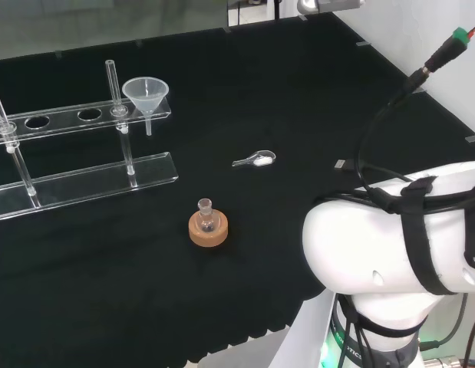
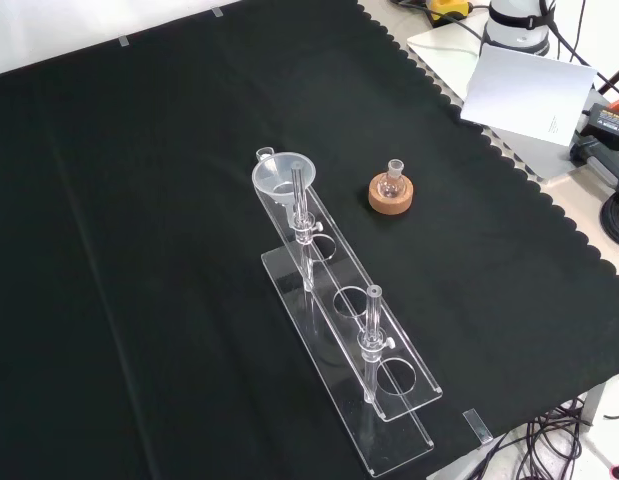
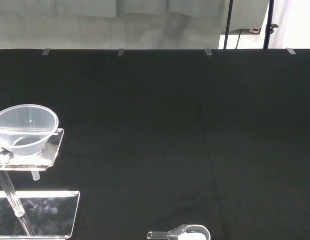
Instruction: Pick up the funnel from the transparent funnel stand.
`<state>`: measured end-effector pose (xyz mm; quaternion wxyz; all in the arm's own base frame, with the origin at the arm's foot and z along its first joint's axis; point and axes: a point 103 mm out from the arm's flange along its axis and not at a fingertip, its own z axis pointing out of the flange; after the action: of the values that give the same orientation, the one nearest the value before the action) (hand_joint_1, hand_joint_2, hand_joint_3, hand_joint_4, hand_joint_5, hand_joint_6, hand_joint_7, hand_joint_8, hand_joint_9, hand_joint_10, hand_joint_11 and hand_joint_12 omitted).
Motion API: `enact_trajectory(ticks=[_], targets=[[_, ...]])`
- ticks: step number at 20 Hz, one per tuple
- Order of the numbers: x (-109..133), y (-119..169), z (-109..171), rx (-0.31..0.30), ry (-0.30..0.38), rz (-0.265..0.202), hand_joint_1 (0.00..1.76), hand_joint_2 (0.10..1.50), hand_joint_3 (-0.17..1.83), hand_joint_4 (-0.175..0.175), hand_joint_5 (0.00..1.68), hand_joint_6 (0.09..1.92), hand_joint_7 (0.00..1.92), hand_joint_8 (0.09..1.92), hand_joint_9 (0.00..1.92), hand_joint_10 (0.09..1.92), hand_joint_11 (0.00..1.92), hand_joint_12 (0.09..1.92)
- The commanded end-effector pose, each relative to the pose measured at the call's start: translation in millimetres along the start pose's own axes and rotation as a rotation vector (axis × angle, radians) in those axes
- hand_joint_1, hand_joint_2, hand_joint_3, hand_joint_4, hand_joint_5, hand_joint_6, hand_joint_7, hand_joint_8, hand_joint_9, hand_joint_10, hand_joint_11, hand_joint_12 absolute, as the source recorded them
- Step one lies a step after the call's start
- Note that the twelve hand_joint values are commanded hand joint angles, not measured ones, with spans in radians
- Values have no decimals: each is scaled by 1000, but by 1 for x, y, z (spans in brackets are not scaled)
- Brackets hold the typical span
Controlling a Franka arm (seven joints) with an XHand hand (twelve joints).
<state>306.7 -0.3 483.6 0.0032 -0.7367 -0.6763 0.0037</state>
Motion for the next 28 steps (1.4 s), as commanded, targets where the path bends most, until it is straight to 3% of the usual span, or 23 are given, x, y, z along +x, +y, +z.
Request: enact_trajectory(ticks=[1, 4, 8, 18, 21, 26, 28], targets=[[0, 1, -1, -9, -1, 3, 333, 449, 294, 73, 0, 87, 0, 87, 0, 87, 0, 508], [2, 6, -2, -25, -3, -1, 356, 558, 113, 56, 0, 87, 0, 87, 0, 87, 0, 494], [0, 17, -1, -9, 2, -24, 377, 599, 53, 41, 0, 87, 0, 87, 0, 87, 0, 578], [32, 58, 7, 172, -66, -121, 500, 606, 40, 21, 0, 87, 0, 87, 0, 87, 0, 605], [46, 71, 10, 217, -74, -143, 530, 613, 27, 50, 0, 87, 1, 87, 0, 87, 0, 453], [76, 93, 19, 320, -108, -185, 553, 621, 17, 42, 0, 87, 17, 87, 0, 87, 0, 325], [77, 98, 22, 317, -43, -211, 565, 622, 16, 37, 0, 87, 6, 87, 0, 87, 0, 312]])
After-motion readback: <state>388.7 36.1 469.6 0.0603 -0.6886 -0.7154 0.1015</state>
